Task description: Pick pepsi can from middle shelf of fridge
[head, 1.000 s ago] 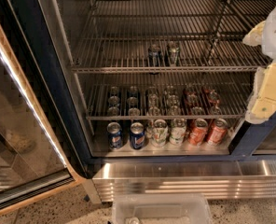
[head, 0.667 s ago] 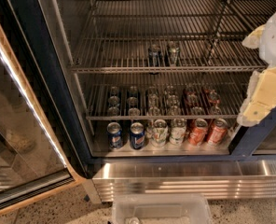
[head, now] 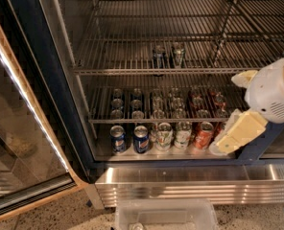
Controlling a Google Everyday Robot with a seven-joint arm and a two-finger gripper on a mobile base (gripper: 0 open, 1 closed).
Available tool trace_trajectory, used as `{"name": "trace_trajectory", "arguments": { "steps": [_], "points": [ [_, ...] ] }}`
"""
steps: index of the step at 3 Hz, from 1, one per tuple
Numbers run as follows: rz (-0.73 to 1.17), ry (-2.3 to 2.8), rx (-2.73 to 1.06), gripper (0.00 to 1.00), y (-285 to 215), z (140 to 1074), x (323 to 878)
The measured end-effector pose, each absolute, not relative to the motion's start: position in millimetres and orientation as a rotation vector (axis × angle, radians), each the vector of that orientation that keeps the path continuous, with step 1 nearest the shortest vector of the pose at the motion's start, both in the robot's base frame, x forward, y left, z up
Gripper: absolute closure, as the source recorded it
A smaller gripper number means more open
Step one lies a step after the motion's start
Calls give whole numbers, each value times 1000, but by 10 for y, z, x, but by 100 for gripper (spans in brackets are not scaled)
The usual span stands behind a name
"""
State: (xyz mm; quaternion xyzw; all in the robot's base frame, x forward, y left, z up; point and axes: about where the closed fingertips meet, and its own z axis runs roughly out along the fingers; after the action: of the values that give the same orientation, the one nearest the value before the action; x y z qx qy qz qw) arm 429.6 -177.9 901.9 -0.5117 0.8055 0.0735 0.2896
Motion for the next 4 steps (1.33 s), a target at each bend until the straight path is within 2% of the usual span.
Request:
{"name": "trace_trajectory", "arguments": {
  "steps": [2, 4],
  "points": [
    [218, 2099, -1272, 0, -1678, 9134, 4424],
    [312, 2059, -1031, 0, -1536, 8817, 4426]
  ]
}}
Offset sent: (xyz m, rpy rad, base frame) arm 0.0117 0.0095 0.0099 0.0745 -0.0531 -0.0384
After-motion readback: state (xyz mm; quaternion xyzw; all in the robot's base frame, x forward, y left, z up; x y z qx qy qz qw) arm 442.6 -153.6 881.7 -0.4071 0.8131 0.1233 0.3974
